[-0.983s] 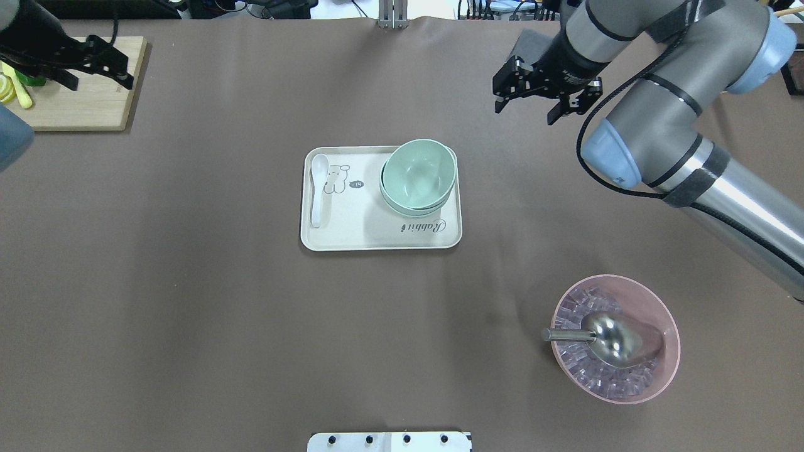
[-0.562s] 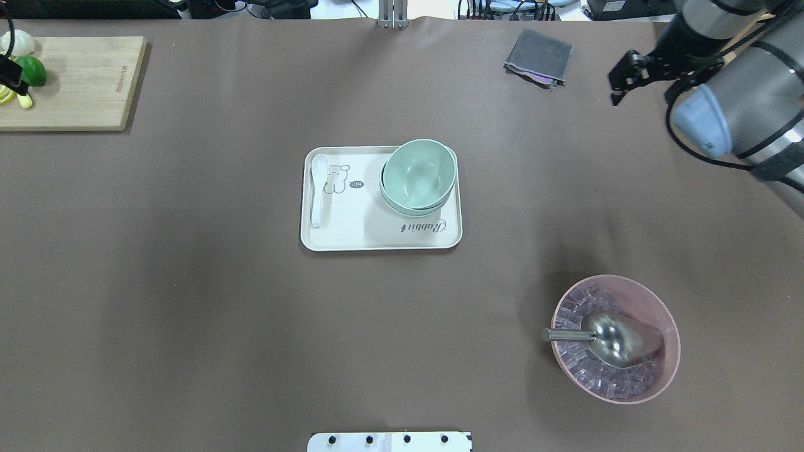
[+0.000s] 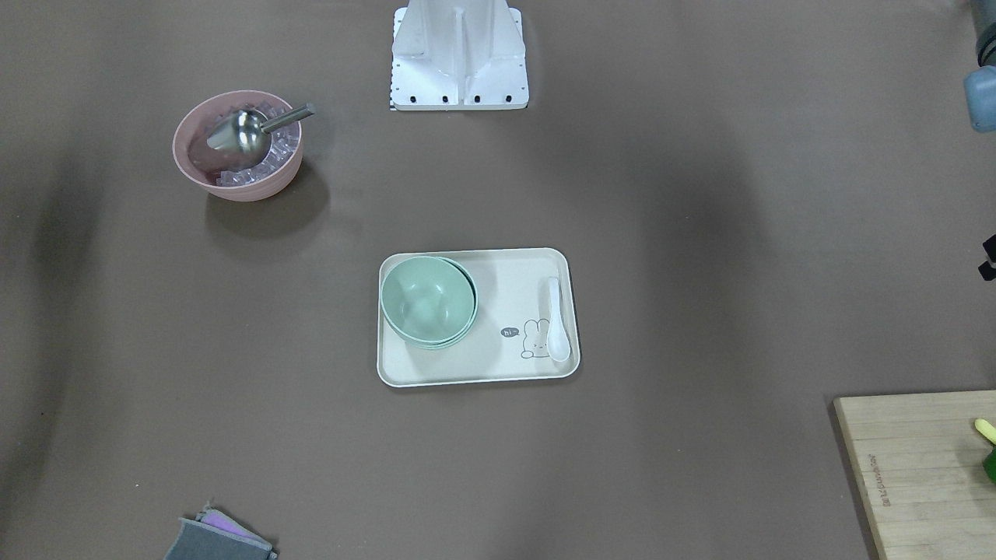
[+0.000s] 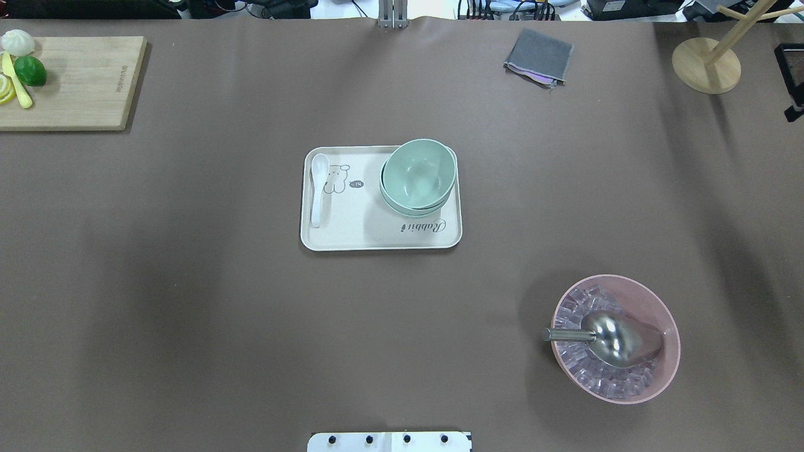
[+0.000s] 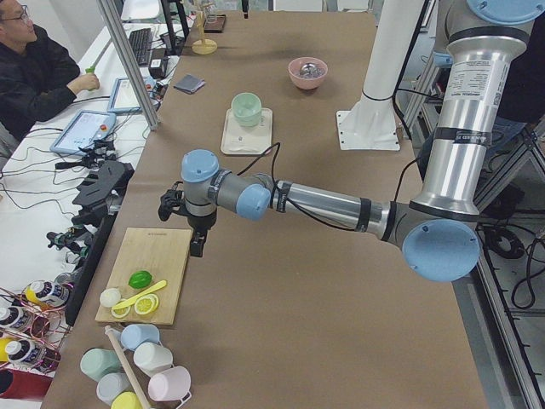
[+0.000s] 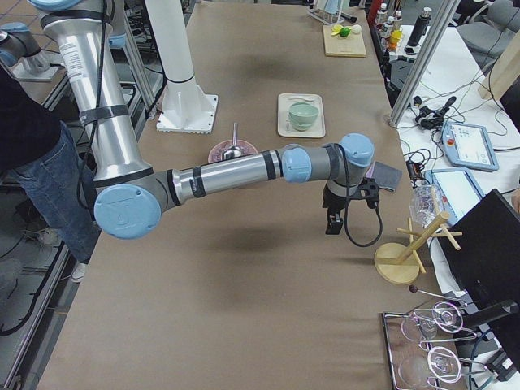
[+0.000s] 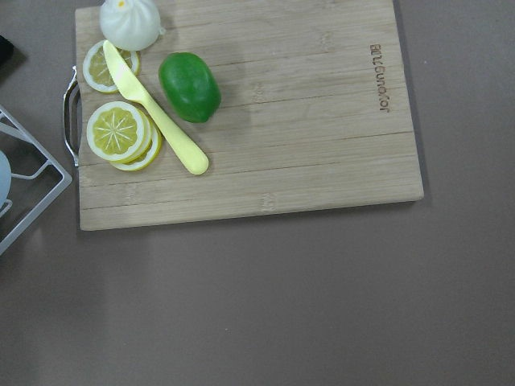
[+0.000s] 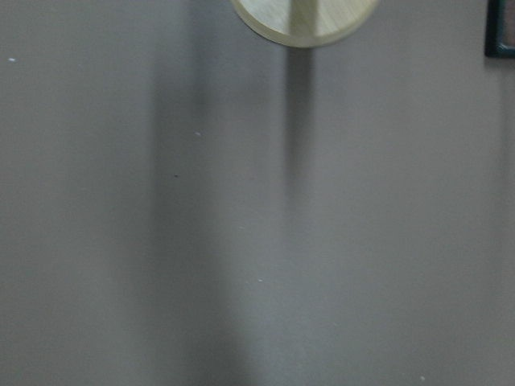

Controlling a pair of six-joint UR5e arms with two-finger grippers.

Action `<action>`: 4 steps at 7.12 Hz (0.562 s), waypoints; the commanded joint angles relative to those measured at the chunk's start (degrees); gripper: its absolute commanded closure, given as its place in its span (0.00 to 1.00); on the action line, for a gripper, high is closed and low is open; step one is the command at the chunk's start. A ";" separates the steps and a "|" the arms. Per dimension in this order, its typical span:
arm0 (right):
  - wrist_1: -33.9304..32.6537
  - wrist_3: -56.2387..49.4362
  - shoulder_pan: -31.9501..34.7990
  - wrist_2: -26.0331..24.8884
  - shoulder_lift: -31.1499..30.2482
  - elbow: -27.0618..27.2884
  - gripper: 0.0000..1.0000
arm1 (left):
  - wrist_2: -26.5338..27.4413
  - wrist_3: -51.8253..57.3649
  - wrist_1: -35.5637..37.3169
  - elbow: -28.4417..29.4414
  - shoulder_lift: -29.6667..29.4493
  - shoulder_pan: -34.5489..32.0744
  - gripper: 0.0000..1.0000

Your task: Stack green bowls together

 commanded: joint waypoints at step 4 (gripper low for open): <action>-0.51 -5.78 6.18 -0.36 -7.55 0.71 0.00 | 0.23 1.08 -0.98 1.21 7.73 -5.52 0.02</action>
